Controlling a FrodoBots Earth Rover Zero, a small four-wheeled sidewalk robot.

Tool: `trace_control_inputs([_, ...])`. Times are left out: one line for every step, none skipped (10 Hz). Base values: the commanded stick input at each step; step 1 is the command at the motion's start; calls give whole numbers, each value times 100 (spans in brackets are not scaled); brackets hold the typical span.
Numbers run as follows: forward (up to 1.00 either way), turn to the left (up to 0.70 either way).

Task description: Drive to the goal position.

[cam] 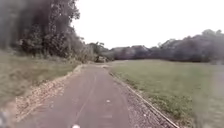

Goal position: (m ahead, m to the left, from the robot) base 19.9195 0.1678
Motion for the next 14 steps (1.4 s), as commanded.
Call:
trace_control_inputs([70,2])
trace_control_inputs([70,3])
trace_control_inputs([70,2])
trace_control_inputs([70,2])
trace_control_inputs([70,2])
trace_control_inputs([70,2])
trace_control_inputs([70,2])
trace_control_inputs([70,2])
trace_control_inputs([70,2])
trace_control_inputs([70,2])
trace_control_inputs([70,2])
trace_control_inputs([70,2])
trace_control_inputs([70,2])
trace_control_inputs([70,2])
